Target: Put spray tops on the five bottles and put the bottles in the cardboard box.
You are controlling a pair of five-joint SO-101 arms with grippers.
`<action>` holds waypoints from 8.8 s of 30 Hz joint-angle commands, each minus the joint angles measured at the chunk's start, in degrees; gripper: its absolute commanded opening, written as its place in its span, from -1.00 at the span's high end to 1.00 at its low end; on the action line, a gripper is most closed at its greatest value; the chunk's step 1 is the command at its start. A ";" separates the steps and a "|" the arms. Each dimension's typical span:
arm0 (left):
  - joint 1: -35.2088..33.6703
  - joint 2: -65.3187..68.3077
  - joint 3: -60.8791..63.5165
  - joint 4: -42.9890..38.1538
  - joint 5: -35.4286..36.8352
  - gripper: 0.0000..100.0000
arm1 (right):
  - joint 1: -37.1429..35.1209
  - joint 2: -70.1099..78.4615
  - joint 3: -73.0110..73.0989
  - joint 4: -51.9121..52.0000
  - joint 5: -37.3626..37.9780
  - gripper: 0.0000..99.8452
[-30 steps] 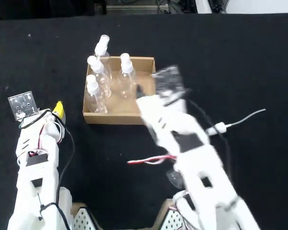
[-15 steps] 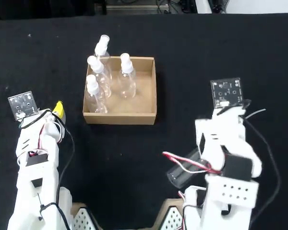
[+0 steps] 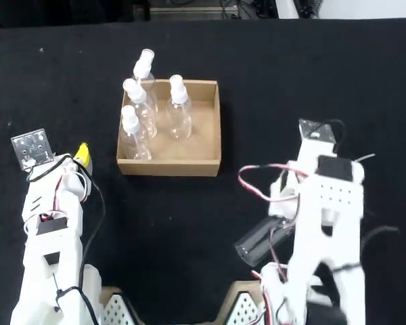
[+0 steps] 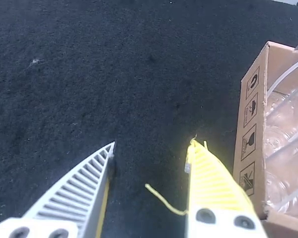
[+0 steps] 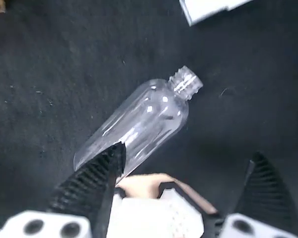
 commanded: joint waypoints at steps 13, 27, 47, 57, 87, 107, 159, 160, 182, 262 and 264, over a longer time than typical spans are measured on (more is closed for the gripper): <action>0.40 -0.79 -0.92 -1.41 -0.53 0.60 | -10.90 11.12 2.86 -11.43 -0.53 0.32; 0.40 -0.79 -0.92 -1.41 -0.53 0.60 | -15.12 11.12 12.00 -20.31 15.91 0.32; 0.31 -0.79 -0.84 -1.41 -0.53 0.60 | 6.68 11.21 1.36 -20.57 71.65 0.48; 0.40 -0.79 -1.10 -1.41 -0.53 0.60 | 15.91 11.65 -14.02 -16.62 57.58 0.36; 0.31 -0.79 -0.84 -1.41 -0.53 0.60 | 8.53 26.59 -3.91 -33.05 42.11 0.46; 0.31 -0.79 -0.92 -1.41 -0.53 0.60 | 0.09 9.01 -7.43 -17.58 37.19 0.61; 0.31 -0.79 -0.84 -1.41 -0.62 0.60 | 5.89 33.27 -16.22 -24.00 77.89 0.68; 0.31 -0.79 -0.84 -1.41 -0.62 0.60 | 5.89 33.27 -17.01 -23.91 76.04 0.67; 0.31 -0.79 -0.84 -1.41 -0.62 0.60 | 3.16 34.68 -23.60 -13.36 75.16 0.39; 0.22 -0.79 -0.84 -1.41 -0.62 0.60 | -56.35 1.80 -17.54 -6.24 3.87 0.33; 0.22 -0.79 -0.84 -1.41 -0.62 0.60 | -53.10 -0.22 -19.38 -3.08 5.10 0.33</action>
